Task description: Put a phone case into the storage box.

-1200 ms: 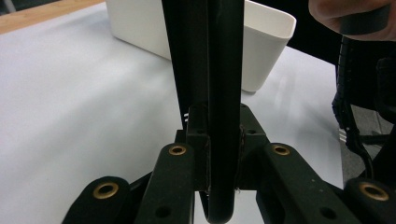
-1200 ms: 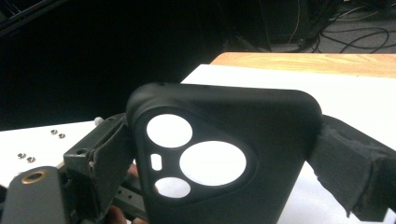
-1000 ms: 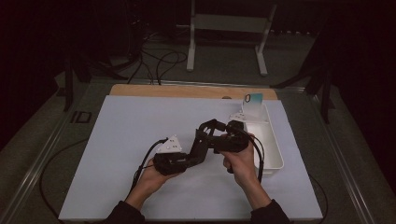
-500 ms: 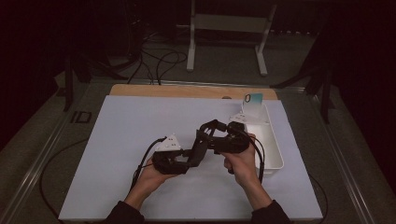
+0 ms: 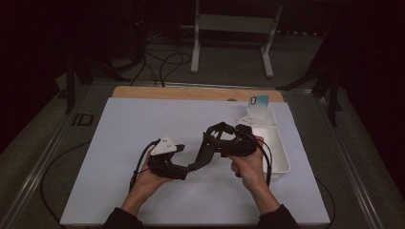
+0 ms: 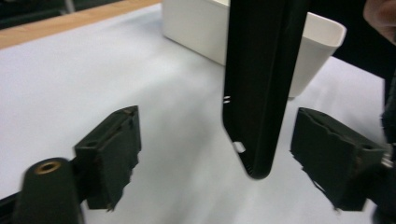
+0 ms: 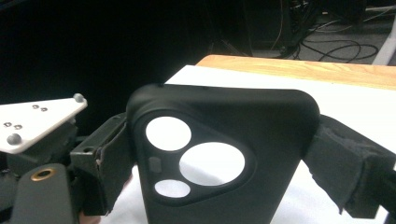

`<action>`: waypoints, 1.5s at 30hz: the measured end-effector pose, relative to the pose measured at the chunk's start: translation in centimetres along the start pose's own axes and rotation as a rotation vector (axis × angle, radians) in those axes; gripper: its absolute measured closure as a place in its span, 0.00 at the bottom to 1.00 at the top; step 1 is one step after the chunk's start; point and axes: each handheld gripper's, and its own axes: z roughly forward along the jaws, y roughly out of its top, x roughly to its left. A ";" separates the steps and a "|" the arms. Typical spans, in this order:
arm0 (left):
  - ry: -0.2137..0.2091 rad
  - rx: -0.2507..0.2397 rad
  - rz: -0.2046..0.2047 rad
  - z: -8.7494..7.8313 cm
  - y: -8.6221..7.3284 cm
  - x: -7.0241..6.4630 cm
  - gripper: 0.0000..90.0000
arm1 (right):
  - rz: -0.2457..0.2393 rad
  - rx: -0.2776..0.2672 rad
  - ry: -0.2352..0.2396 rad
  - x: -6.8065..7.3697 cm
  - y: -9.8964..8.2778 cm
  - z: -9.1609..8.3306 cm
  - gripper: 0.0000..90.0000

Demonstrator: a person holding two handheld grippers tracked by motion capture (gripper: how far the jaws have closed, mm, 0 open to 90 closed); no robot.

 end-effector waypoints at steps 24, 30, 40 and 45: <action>0.257 -0.025 -0.016 -3.7 -2.2 2.4 0.00 | -0.009 0.009 -0.021 -0.4 0.1 0.1 0.15; 0.274 -0.029 -0.030 -4.4 -3.1 2.8 0.00 | -0.026 0.008 -0.043 -0.7 0.3 -0.1 0.16; 0.317 -0.045 -0.049 -6.2 -4.6 3.3 0.00 | -0.031 0.008 -0.058 -0.9 0.5 -0.3 0.16; 0.309 -0.067 -0.041 -7.2 -5.7 3.5 0.00 | -0.037 0.008 -0.063 -1.0 0.6 -0.3 0.16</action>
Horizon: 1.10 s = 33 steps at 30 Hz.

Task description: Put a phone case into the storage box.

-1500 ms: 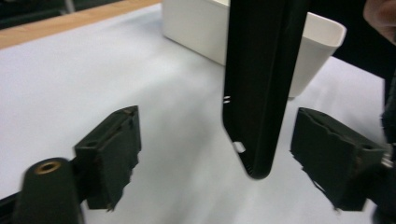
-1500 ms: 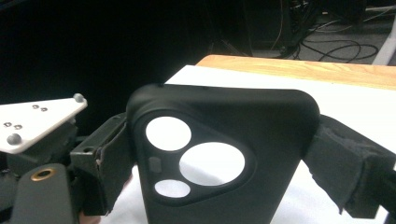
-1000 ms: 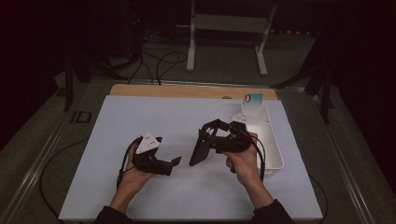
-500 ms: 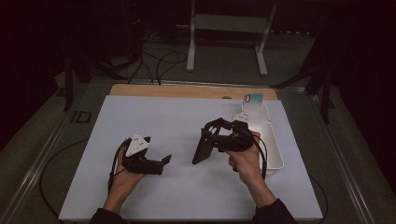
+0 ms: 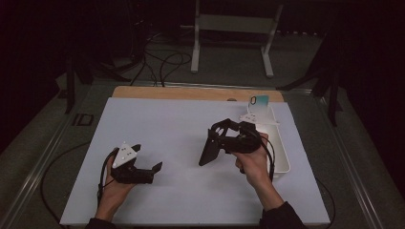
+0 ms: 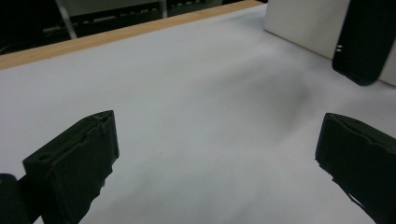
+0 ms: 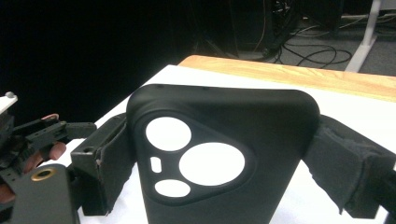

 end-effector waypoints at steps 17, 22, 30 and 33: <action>0.027 -0.014 0.005 -1.8 -2.2 0.7 0.00 | -0.012 -0.004 -0.020 -0.5 0.9 0.1 0.15; 0.041 -0.010 0.004 -2.0 -2.7 1.0 0.00 | -0.005 -0.005 -0.020 -0.8 1.2 0.2 0.15; 0.044 -0.019 -0.006 -2.2 -3.1 1.2 0.00 | -0.009 -0.005 -0.035 -1.2 1.7 0.3 0.15; 0.040 -0.016 0.003 -2.2 -3.2 1.2 0.00 | -0.011 -0.005 -0.037 -1.4 1.7 0.3 0.15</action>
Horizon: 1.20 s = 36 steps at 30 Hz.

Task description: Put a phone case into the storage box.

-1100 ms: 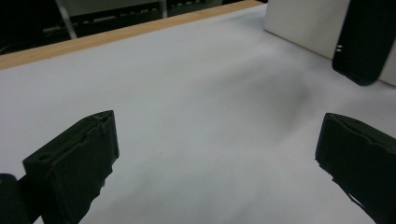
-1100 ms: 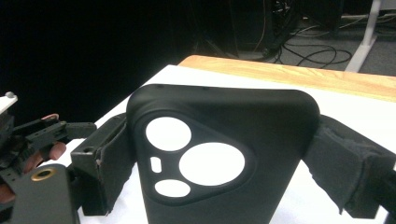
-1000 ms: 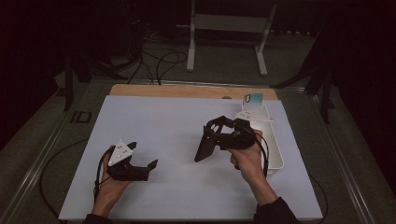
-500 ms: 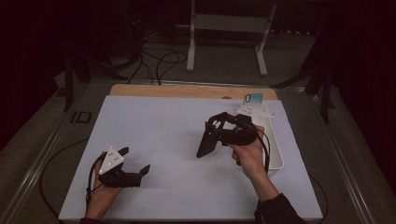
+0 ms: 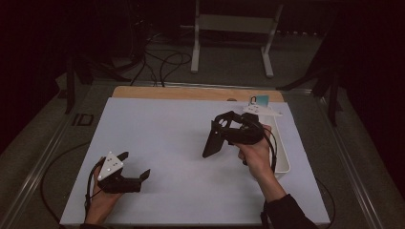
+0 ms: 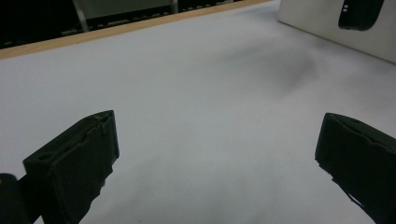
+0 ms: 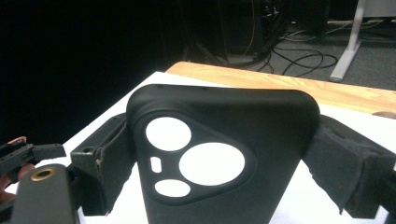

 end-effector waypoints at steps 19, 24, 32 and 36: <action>0.007 -0.010 0.007 -0.1 0.0 -0.2 0.00 | -0.021 -0.009 -0.059 -1.3 1.5 0.4 0.15; 0.009 -0.014 0.007 -0.2 0.0 -0.2 0.00 | -0.027 -0.014 -0.073 -1.8 1.9 0.5 0.15; 0.010 -0.014 0.007 -0.2 0.0 -0.3 0.00 | -0.035 -0.015 -0.092 -2.4 2.5 0.7 0.15; 0.010 -0.014 0.006 -0.2 0.0 -0.3 0.00 | -0.039 -0.018 -0.108 -2.8 2.8 0.8 0.15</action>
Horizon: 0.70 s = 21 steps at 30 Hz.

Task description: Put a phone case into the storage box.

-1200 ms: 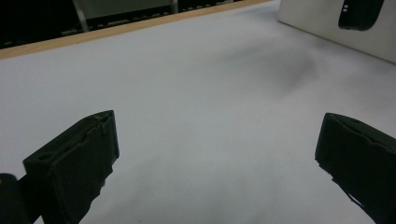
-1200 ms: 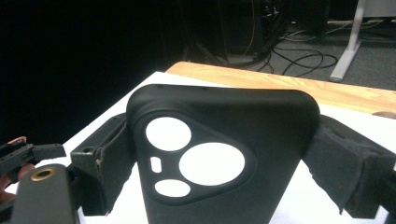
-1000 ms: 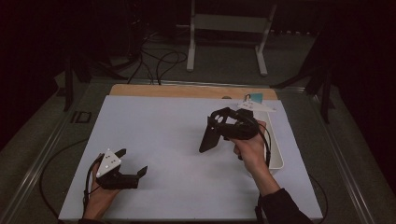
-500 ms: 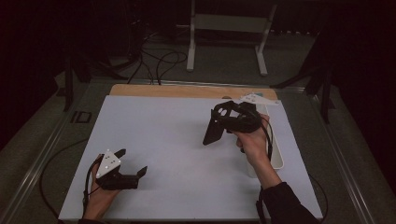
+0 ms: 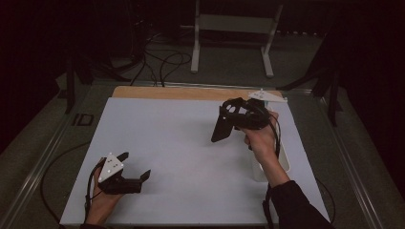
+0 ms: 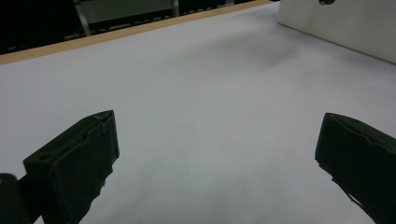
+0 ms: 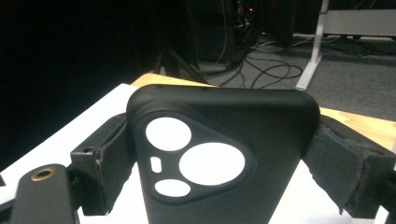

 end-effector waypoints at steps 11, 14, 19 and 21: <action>0.001 -0.001 0.001 0.1 0.0 -0.1 0.00 | -0.027 0.003 -0.043 -1.0 0.7 0.6 0.15; 0.001 0.001 0.001 0.1 0.0 -0.1 0.00 | -0.024 0.000 -0.048 -1.2 0.9 0.9 0.15; 0.003 0.001 0.003 0.1 0.0 -0.1 0.00 | -0.026 -0.003 -0.061 -1.5 1.3 1.0 0.15; 0.003 0.001 0.003 0.1 0.0 -0.1 0.00 | -0.025 -0.004 -0.061 -1.6 1.3 1.0 0.15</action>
